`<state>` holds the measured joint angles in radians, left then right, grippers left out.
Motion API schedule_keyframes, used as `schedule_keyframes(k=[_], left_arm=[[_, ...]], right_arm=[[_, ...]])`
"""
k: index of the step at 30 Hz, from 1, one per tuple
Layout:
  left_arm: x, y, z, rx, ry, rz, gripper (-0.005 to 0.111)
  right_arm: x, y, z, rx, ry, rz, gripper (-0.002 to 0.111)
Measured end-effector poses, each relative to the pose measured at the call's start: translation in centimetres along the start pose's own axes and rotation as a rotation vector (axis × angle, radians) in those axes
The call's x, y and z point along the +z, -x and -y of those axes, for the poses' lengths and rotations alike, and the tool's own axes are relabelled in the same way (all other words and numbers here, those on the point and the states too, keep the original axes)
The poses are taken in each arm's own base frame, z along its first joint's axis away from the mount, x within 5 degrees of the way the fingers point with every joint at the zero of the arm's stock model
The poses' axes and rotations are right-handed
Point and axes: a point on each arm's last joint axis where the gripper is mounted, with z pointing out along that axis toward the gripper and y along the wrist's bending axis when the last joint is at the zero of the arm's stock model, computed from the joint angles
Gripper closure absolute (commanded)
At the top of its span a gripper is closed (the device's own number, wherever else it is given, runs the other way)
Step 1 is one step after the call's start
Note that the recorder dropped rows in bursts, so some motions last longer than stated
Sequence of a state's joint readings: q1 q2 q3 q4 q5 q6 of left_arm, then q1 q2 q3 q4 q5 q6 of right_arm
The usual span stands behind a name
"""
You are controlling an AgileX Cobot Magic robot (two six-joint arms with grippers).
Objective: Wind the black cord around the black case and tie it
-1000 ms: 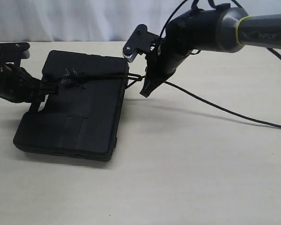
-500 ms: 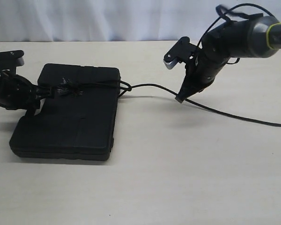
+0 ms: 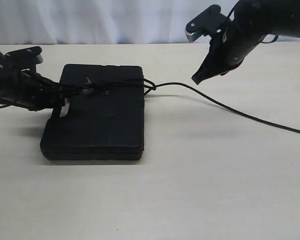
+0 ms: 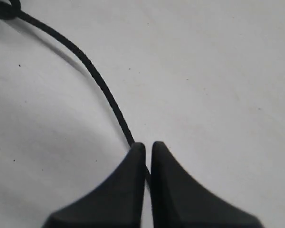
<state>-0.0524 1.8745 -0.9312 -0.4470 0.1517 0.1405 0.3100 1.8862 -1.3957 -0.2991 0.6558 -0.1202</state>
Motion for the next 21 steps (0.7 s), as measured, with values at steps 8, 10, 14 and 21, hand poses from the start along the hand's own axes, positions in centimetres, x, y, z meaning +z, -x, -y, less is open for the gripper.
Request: schedule_keyframes(k=[8, 10, 14, 21], left_arm=[[-0.9, 2.0, 4.4, 0.068, -0.105, -0.026, 0.064], [-1.5, 2.1, 5.1, 0.142, -0.131, -0.102, 0.064], [-3.6, 2.7, 5.7, 0.269, -0.151, -0.221, 0.08], [-10.8, 2.6, 6.0, 0.346, -0.178, -0.215, 0.107]], right_arm=[[-3.7, -0.8, 0.8, 0.118, -0.014, -0.068, 0.076], [-4.0, -1.1, 0.7, 0.137, -0.006, -0.102, 0.069], [-4.7, -1.9, 0.7, 0.148, 0.003, -0.191, 0.067], [-7.6, -2.9, 1.0, 0.216, -0.007, -0.266, 0.067]])
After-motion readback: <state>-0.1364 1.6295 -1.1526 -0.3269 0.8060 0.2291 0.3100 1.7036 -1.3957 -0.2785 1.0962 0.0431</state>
